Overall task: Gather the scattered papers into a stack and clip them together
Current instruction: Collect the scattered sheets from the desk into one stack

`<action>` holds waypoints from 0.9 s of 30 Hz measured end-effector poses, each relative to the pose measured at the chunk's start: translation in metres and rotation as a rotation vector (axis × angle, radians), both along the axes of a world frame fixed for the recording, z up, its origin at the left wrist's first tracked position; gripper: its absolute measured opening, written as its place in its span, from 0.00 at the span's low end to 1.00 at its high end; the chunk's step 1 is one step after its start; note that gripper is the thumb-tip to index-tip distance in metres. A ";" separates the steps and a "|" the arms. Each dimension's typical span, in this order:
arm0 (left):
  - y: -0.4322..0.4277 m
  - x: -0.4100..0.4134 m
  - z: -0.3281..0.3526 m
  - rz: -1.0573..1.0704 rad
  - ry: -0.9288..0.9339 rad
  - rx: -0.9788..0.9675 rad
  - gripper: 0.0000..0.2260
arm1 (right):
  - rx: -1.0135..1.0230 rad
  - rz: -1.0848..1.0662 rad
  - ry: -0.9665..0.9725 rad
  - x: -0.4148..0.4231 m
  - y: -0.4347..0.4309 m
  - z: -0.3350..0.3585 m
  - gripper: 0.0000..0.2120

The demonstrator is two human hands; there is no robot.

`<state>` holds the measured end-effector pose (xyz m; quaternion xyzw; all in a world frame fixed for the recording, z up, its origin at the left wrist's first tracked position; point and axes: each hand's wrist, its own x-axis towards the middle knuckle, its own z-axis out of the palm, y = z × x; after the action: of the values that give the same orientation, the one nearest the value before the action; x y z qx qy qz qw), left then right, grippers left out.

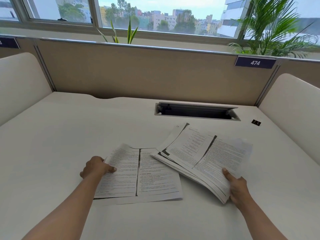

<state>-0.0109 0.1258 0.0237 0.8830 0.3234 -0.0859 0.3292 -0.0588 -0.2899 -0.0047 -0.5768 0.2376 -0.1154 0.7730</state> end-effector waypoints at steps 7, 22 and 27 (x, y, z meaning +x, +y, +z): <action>0.001 0.001 0.006 -0.005 -0.451 -0.320 0.12 | 0.043 0.026 -0.046 0.001 -0.003 -0.003 0.27; -0.004 0.028 0.060 0.649 -0.989 -0.340 0.10 | -0.095 0.076 0.045 0.006 -0.010 -0.017 0.18; -0.015 0.027 0.059 0.512 -0.912 -0.651 0.11 | -0.083 0.157 0.098 0.006 -0.010 -0.012 0.18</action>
<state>0.0162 0.1105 0.0829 0.5790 0.3089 0.2879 0.6974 -0.0524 -0.3002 -0.0164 -0.6300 0.2245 -0.0359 0.7426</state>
